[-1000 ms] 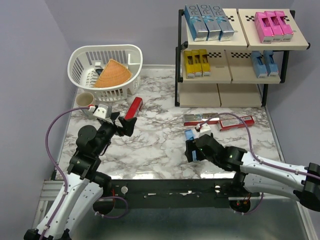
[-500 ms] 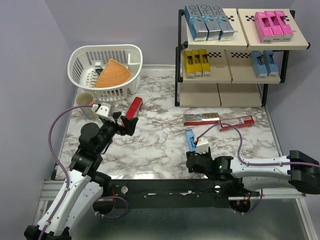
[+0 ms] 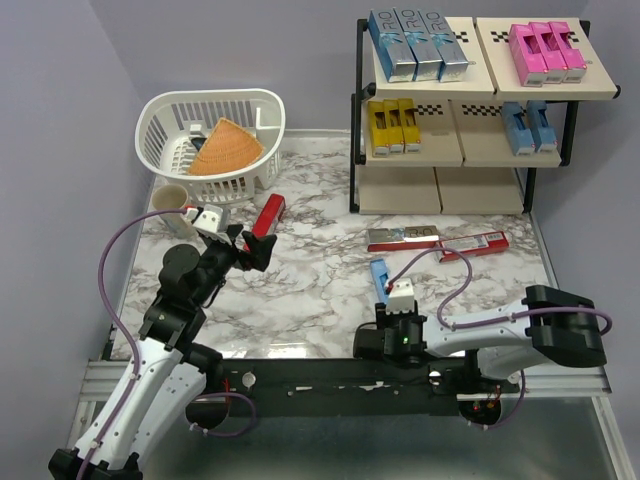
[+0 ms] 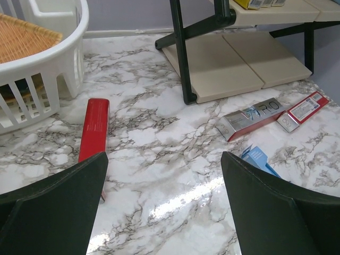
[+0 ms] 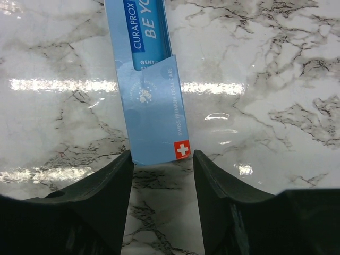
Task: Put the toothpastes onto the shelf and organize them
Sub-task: Pick up the toothpaste from the center of the board.
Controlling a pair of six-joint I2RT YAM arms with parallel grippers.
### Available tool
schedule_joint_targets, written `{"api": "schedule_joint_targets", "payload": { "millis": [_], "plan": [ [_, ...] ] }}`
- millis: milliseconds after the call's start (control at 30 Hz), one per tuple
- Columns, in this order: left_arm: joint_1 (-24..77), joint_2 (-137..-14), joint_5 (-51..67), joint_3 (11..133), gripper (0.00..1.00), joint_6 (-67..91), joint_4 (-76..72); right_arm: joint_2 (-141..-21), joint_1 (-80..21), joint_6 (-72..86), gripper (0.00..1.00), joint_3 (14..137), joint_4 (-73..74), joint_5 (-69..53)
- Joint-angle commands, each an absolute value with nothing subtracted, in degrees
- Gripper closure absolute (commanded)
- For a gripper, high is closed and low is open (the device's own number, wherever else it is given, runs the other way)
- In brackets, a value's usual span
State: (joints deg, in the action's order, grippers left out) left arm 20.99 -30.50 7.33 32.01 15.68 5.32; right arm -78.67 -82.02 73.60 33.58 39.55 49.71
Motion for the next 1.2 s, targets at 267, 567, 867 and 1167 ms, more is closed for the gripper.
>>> {"api": "schedule_joint_targets", "payload": {
  "millis": [267, 567, 867, 1167],
  "plan": [
    [20.6, -30.8, 8.1, 31.9, 0.01, 15.0, 5.2, -70.0, -81.8, 65.2, 0.36, 25.1, 23.1, 53.2],
    [20.6, -30.8, 7.9, 31.9, 0.01, 15.0, 5.4, -68.7, -79.7, 60.3, 0.42, 21.9, 15.7, 54.1],
    [20.6, -31.2, 7.9, 32.0, 0.01, 14.9, 5.4, -66.5, -78.7, 57.6, 0.59, 24.0, 19.2, 55.6],
    [20.5, -31.2, 7.8, 32.1, 0.01, 14.9, 5.6, -51.2, -78.0, 46.6, 0.59, 32.0, 31.0, 51.6]
  ]
}}
